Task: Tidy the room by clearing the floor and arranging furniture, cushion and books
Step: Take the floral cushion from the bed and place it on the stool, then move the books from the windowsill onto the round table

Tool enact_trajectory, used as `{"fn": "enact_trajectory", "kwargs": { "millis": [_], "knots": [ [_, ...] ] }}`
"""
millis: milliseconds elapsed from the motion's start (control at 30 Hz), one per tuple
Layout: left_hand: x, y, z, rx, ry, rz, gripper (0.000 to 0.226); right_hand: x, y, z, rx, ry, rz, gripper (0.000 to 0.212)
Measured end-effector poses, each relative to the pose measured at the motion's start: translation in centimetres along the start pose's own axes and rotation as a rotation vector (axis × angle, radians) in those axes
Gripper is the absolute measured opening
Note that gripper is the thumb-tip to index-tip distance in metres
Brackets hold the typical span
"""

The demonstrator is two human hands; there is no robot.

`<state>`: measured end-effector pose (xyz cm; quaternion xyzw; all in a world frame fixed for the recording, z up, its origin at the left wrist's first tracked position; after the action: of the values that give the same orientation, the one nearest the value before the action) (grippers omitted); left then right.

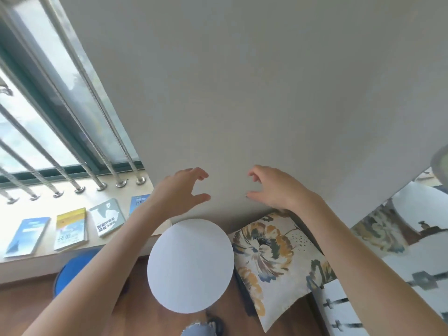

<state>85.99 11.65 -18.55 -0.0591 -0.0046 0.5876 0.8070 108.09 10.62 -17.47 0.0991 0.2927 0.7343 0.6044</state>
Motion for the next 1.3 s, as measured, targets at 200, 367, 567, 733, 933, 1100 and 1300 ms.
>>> {"fn": "enact_trajectory", "kwargs": {
  "millis": [200,367,567,733,933,1100,1300],
  "knots": [
    [-3.4,2.7,2.3,0.001,-0.072,0.082,0.05,0.4,4.8,-0.5,0.006,0.002,0.096,0.056],
    [-6.7,5.9,3.8,0.055,-0.104,0.172,0.051,2.0,9.7,-2.1,-0.018,0.035,0.191,0.055],
    [-11.2,12.0,4.4,0.053,-0.133,0.299,0.049,4.3,16.3,-5.8,-0.042,0.094,0.295,0.055],
    [-15.7,19.3,4.5,0.051,-0.139,0.372,0.05,6.4,23.3,-10.6,-0.022,0.135,0.359,0.056],
    [-19.6,27.2,4.3,0.01,-0.129,0.396,0.049,8.0,29.7,-15.7,-0.014,0.158,0.345,0.055],
    [-21.5,34.0,4.2,0.022,-0.125,0.382,0.049,10.2,35.1,-19.8,-0.025,0.157,0.334,0.055],
    [-22.6,40.7,3.8,0.008,-0.133,0.375,0.049,12.5,39.5,-23.9,0.021,0.142,0.265,0.057]
  ]
}}
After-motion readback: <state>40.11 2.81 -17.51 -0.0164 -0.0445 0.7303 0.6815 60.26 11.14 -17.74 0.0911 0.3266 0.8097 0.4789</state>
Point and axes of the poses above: each hand's wrist, its own x-axis towards the middle knuckle, its own z-axis out of the back of the hand, y = z × x, the point moved 4 cm from there along x, towards the middle knuckle, and after that the axes turned 13 degrees about x, right-handed, at the moved point
